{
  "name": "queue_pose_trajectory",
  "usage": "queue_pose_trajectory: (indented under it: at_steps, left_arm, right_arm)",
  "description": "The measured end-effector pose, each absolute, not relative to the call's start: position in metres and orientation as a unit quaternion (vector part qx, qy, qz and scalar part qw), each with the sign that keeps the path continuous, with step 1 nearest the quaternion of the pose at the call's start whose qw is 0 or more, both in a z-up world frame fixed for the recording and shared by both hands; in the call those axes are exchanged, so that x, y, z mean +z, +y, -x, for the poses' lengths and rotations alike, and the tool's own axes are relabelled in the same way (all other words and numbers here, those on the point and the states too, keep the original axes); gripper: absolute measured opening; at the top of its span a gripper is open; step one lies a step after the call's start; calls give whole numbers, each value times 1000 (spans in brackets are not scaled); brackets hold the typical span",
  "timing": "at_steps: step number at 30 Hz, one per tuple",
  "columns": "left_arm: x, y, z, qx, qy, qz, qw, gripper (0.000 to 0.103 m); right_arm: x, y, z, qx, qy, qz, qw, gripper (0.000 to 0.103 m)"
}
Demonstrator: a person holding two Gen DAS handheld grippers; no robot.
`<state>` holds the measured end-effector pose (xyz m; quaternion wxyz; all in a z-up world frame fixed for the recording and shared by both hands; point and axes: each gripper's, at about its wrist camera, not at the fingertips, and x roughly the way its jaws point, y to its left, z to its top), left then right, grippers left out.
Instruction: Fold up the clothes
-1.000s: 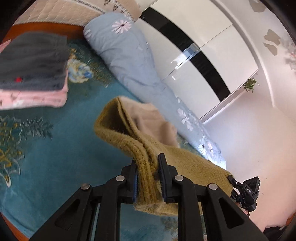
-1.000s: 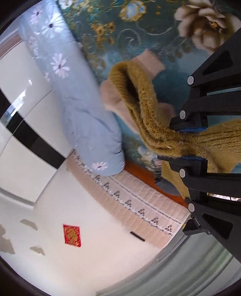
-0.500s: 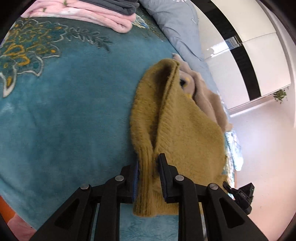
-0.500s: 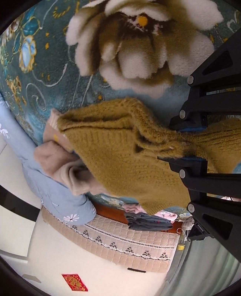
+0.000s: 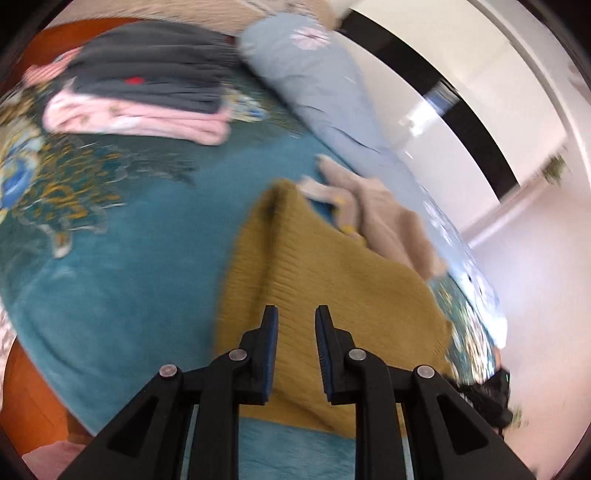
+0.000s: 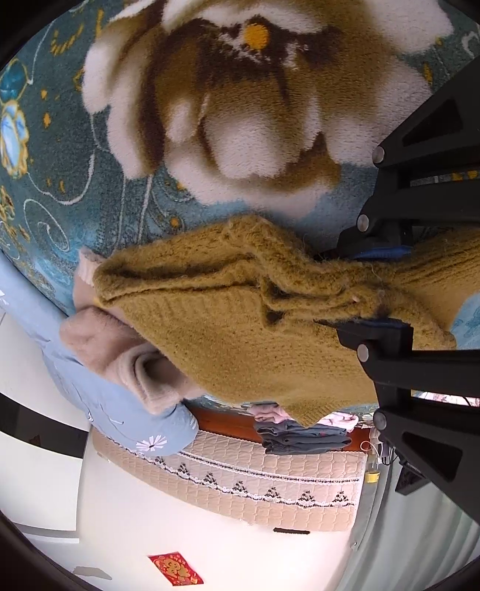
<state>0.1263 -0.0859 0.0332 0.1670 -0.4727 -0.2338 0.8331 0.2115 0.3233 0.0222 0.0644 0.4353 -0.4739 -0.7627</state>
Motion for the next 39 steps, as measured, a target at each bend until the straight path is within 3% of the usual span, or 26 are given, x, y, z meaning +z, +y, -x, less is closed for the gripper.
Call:
queue_pose_trajectory:
  at_steps: [7, 13, 23, 32, 36, 39]
  left_arm:
    - [43, 7, -136, 829, -154, 472, 258, 20]
    - [18, 34, -150, 831, -127, 481, 250, 20]
    - [26, 0, -155, 832, -166, 458, 265, 20]
    - [43, -41, -156, 836, -194, 430, 279, 20]
    - [66, -101, -144, 862, -211, 392, 244, 28]
    - [65, -141, -136, 865, -242, 379, 221, 28]
  right_arm:
    - [28, 323, -213, -770, -461, -437, 61, 26]
    - [39, 317, -217, -788, -430, -439, 40, 26]
    - [99, 285, -218, -834, -366, -412, 7, 24]
    - [174, 190, -180, -880, -226, -417, 24, 24]
    - [194, 136, -162, -895, -156, -417, 43, 24]
    - [198, 90, -149, -899, -97, -421, 70, 24]
